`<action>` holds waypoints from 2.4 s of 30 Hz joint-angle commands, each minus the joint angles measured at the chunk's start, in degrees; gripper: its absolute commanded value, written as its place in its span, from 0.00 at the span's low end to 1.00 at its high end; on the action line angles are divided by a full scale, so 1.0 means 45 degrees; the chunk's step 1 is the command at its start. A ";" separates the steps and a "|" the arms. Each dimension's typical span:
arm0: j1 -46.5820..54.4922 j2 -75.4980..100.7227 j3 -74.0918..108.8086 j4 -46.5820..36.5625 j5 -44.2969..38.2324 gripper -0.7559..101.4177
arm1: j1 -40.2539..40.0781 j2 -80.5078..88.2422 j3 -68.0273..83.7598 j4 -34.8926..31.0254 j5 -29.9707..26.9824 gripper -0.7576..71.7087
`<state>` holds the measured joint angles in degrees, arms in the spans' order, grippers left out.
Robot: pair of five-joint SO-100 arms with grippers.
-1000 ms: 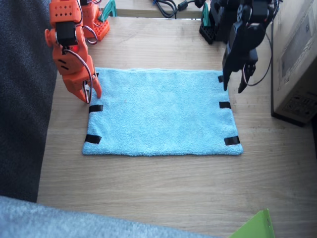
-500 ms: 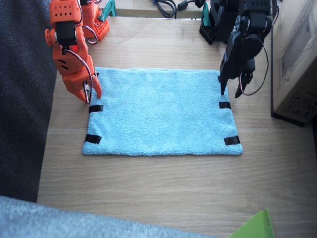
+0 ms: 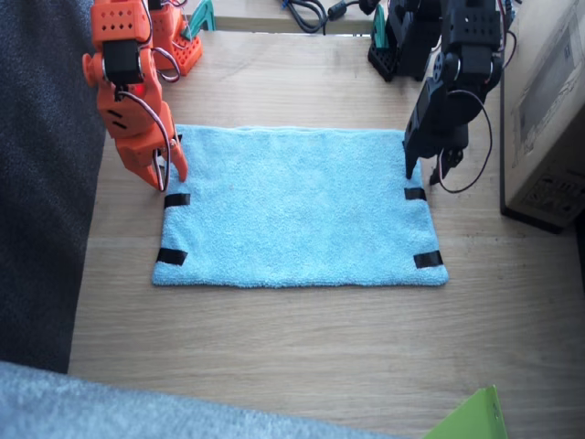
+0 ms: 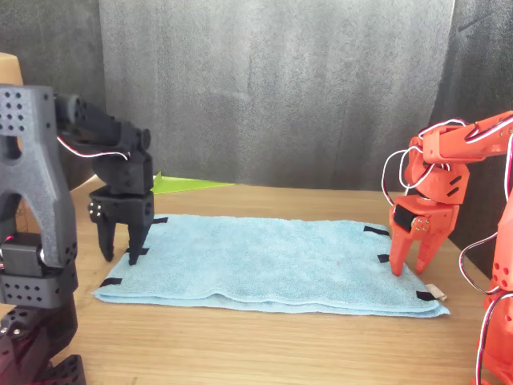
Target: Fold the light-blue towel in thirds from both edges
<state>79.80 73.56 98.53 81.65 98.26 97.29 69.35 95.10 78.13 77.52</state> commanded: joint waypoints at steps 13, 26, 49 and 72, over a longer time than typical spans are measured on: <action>0.0117 0.0332 0.0039 0.0117 0.0000 0.01 | 0.0449 -0.0332 0.0059 0.0195 -0.0176 0.06; 0.0098 0.0625 0.0371 -0.0039 0.0000 0.01 | 0.0664 0.0273 0.0059 0.0605 0.0039 0.01; 0.0117 0.1172 0.0938 -0.0410 0.0098 0.01 | 0.3398 0.0684 -0.5879 0.5742 0.0391 0.01; 0.0078 0.1211 0.0996 -0.0449 0.0098 0.01 | 0.6738 -0.4609 -1.3945 0.7402 0.0234 0.01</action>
<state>79.72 76.73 103.01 78.66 97.73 125.95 48.16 35.95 110.83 78.40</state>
